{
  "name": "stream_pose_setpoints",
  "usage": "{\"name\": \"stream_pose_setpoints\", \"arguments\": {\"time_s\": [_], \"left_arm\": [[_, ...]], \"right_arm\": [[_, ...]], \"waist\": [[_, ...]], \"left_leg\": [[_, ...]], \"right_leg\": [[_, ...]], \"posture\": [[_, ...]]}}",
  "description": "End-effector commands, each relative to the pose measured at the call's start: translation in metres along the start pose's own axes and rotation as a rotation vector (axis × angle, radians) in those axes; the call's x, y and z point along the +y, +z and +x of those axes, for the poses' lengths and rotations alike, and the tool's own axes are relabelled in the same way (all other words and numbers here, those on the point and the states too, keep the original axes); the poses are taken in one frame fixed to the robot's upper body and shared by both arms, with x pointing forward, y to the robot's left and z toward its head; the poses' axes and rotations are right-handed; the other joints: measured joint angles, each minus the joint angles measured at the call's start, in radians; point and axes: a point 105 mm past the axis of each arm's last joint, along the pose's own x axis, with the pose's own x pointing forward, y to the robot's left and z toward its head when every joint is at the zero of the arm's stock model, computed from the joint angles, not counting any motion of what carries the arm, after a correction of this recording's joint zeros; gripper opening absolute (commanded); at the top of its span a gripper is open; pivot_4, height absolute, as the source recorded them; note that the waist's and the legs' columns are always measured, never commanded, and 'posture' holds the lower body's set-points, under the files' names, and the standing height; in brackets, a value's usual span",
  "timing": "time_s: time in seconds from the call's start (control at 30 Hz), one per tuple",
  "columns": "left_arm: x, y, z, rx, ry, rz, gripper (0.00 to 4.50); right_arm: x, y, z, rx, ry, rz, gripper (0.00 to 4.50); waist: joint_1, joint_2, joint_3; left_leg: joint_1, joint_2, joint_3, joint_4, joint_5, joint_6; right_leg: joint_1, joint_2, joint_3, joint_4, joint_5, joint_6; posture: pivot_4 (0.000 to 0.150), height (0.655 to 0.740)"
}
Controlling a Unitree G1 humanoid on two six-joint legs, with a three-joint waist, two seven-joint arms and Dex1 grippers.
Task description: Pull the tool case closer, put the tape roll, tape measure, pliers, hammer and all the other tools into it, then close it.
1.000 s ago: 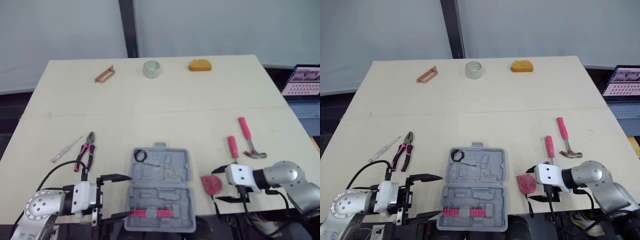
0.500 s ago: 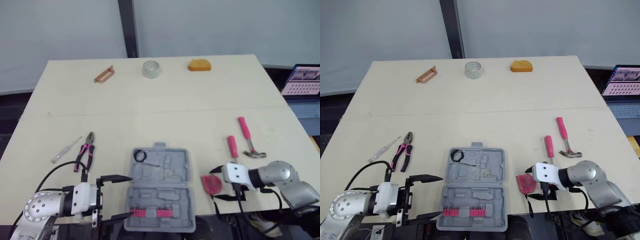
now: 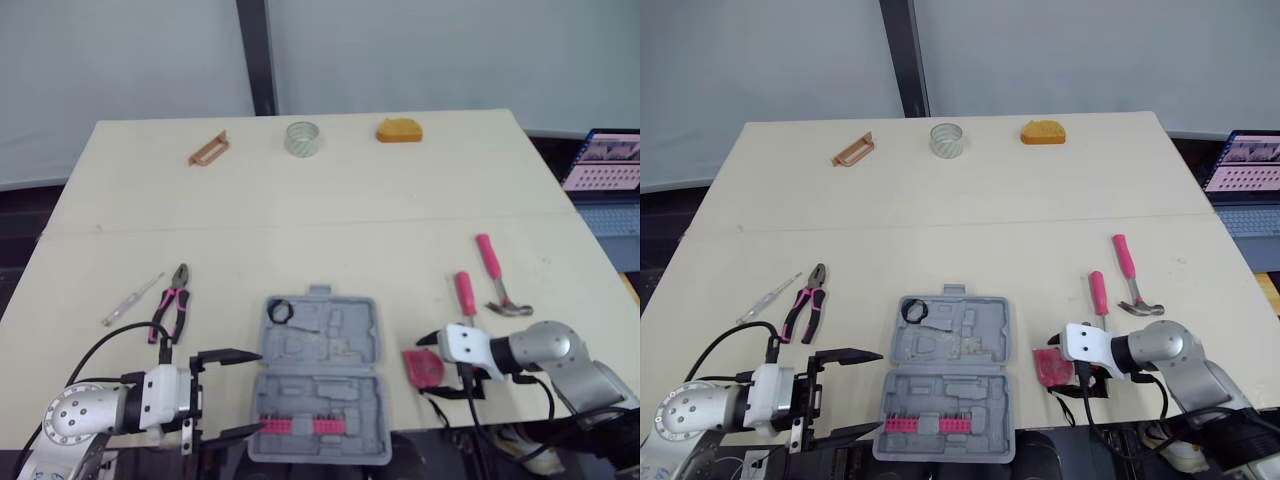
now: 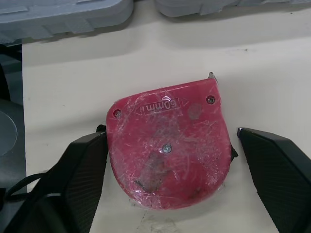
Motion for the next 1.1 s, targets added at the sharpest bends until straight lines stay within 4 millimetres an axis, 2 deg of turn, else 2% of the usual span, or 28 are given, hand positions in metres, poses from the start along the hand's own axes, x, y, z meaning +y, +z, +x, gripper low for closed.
{"name": "stream_pose_setpoints", "arguments": {"time_s": [0.03,0.2,0.27,0.37,0.5,0.63,0.83,0.97,1.1], "left_arm": [[-0.003,0.007,0.001,-0.016,-0.011,0.023,4.5],[-0.003,0.007,0.003,-0.017,-0.011,0.02,4.5],[-0.001,0.006,0.004,-0.019,0.007,0.013,4.5],[0.008,0.004,0.001,-0.018,0.042,0.006,4.5],[0.017,0.001,-0.003,-0.013,0.063,0.007,4.5],[0.025,-0.007,-0.008,0.016,0.072,-0.018,4.5],[0.05,-0.016,-0.013,0.039,0.153,-0.004,4.5],[0.052,-0.018,-0.014,0.049,0.149,-0.01,4.5],[0.051,-0.018,-0.015,0.046,0.147,-0.005,4.5]], "right_arm": [[0.001,-0.003,0.0,0.005,-0.006,0.007,3.09],[0.0,-0.004,-0.001,0.016,-0.021,0.032,3.09],[-0.006,0.002,-0.007,0.024,-0.044,0.037,3.09],[-0.016,0.028,-0.018,0.0,-0.057,0.034,3.09],[-0.022,0.048,-0.029,0.072,-0.058,0.049,3.09],[-0.025,0.091,-0.034,0.053,-0.038,0.048,3.09],[-0.041,0.124,-0.019,0.111,-0.058,0.02,3.09],[-0.051,0.137,-0.004,0.153,-0.08,-0.025,3.09],[-0.055,0.139,0.009,0.211,-0.084,-0.028,3.09]], "waist": [[0.0,0.0,0.0],[0.0,0.0,0.0],[0.0,0.0,0.0],[0.0,0.0,0.0],[0.0,0.001,0.001],[-0.001,0.001,0.001],[-0.002,0.002,0.001],[-0.006,0.002,0.001],[-0.013,0.002,0.001]], "left_leg": [[0.0,0.0,0.0,0.0,0.0,0.0],[0.0,0.0,0.0,0.0,0.0,0.0],[0.0,0.0,0.0,0.0,0.0,0.0],[0.0,0.0,0.0,0.0,0.0,0.0],[0.0,0.0,0.0,0.0,0.0,0.0],[-0.001,0.0,0.0,0.0,0.0,0.0],[-0.001,0.0,-0.001,0.0,0.0,0.0],[-0.002,0.0,0.0,0.0,0.0,0.0],[-0.002,0.0,0.0,0.0,0.0,0.0]], "right_leg": [[0.0,0.0,0.0,0.0,0.0,0.0],[0.0,0.0,0.0,0.0,0.0,0.0],[0.0,0.0,0.0,0.0,0.0,0.0],[0.0,0.0,0.0,0.0,0.0,0.0],[0.0,0.0,0.0,0.0,0.0,0.0],[-0.001,0.0,0.0,0.0,0.0,0.0],[-0.002,0.0,0.0,0.001,0.0,0.0],[-0.003,0.0,0.0,0.001,0.0,0.0],[-0.004,0.0,0.0,0.003,0.0,0.0]], "posture": [[0.15,0.74],[0.15,0.74],[0.15,0.74],[0.15,0.74],[0.15,0.74],[0.15,0.74],[0.15,0.74],[0.15,0.74],[0.15,0.74]]}}
